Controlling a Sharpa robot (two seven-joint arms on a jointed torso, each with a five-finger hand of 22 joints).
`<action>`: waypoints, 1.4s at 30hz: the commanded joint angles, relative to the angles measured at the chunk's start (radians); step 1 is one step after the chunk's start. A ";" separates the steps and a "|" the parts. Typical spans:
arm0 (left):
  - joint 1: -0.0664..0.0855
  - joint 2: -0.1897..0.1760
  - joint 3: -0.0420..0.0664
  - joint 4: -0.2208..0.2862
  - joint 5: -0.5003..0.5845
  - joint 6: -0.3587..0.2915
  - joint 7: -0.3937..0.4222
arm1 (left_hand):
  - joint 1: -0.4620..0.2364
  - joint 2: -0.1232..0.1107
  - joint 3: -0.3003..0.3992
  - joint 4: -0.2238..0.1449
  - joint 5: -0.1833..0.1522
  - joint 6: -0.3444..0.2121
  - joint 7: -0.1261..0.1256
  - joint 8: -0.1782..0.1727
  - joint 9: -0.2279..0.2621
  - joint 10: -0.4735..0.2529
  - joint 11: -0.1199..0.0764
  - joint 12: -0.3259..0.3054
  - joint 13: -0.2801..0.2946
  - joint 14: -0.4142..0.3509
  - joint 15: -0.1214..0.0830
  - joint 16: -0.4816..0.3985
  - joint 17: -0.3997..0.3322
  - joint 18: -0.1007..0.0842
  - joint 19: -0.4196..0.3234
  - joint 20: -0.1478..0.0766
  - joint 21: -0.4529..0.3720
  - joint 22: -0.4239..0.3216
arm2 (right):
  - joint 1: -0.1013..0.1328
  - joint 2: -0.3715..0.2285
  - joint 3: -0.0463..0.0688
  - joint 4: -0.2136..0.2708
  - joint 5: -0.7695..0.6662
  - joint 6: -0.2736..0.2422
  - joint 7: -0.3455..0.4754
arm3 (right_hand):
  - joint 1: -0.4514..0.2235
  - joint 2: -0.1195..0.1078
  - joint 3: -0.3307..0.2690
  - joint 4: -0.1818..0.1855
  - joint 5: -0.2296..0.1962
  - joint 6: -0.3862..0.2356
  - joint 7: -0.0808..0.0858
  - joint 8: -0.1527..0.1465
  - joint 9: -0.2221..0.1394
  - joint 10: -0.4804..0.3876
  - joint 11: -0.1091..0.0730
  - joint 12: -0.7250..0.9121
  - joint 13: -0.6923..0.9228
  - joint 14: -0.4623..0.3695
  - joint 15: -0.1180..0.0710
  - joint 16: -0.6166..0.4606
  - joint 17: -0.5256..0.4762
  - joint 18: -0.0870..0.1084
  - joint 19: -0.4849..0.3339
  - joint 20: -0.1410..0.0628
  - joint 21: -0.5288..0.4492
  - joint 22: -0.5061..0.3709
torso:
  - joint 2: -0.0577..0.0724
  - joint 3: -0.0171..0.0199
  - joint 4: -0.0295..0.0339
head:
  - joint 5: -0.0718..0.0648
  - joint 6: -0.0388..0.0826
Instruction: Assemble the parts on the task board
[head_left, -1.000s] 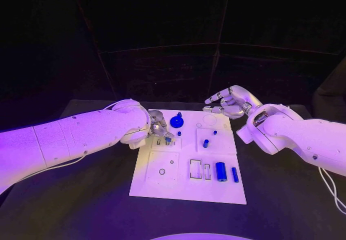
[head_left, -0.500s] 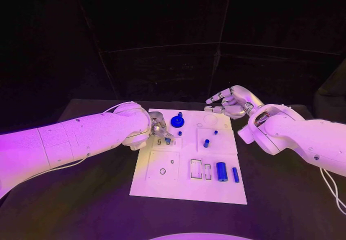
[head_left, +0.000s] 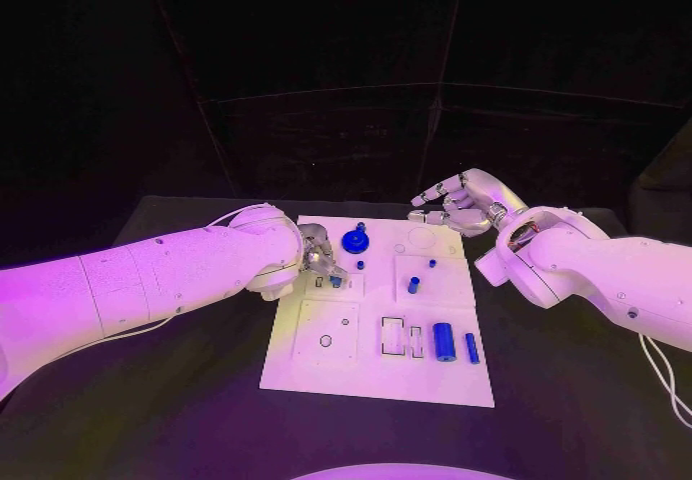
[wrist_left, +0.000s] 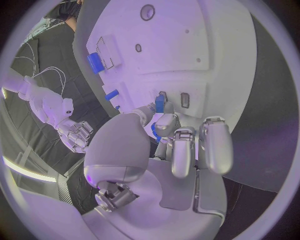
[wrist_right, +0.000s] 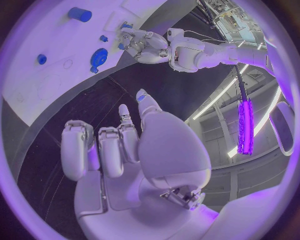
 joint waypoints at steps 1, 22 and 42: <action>0.001 -0.002 0.000 0.001 -0.010 0.026 -0.008 | -0.001 0.012 0.103 -0.099 0.000 0.000 -0.005 0.003 0.001 0.008 -0.001 0.006 0.001 0.106 -0.003 0.003 0.263 -0.013 0.005 0.000 -0.001 0.000 | 0.002 0.001 0.001 0.000 0.020 0.011 0.006 | -0.003 0.007 -0.005 0.001 0.004 0.003 0.001 0.006 -0.002 -0.002 -0.002 -0.003 0.104 0.082 -0.004 -0.006 0.162 -0.002 -0.002 -0.003 -0.005 0.018 | -0.001 0.0003 0.0007 | -0.001 0.001; 0.000 0.000 -0.001 -0.005 -0.010 0.050 -0.021 | -0.002 0.010 0.107 -0.102 0.000 0.000 -0.005 0.003 0.002 0.008 -0.002 0.006 0.000 0.106 -0.003 0.003 0.263 -0.013 0.006 -0.001 -0.001 0.001 | 0.002 0.003 0.001 -0.005 0.033 0.018 0.004 | -0.004 0.008 -0.005 0.002 0.005 0.003 0.001 0.006 -0.002 -0.001 -0.002 -0.002 0.105 0.082 -0.004 -0.006 0.162 -0.002 -0.002 -0.003 -0.005 0.018 | 0.000 0.0004 0.0016 | 0.001 -0.001; 0.000 0.014 -0.001 -0.026 -0.004 0.051 -0.016 | -0.068 -0.009 0.087 -0.074 -0.001 0.022 -0.009 0.015 0.010 0.018 -0.003 0.017 0.010 0.106 -0.004 0.003 0.263 -0.016 0.012 -0.002 0.009 0.017 | 0.002 0.004 0.001 -0.005 0.033 0.018 0.003 | -0.004 0.009 -0.006 0.002 0.005 0.004 0.001 0.006 -0.002 -0.001 -0.002 -0.002 0.105 0.081 -0.004 -0.007 0.161 -0.002 -0.002 -0.003 -0.005 0.017 | 0.000 0.0007 0.0010 | 0.001 -0.002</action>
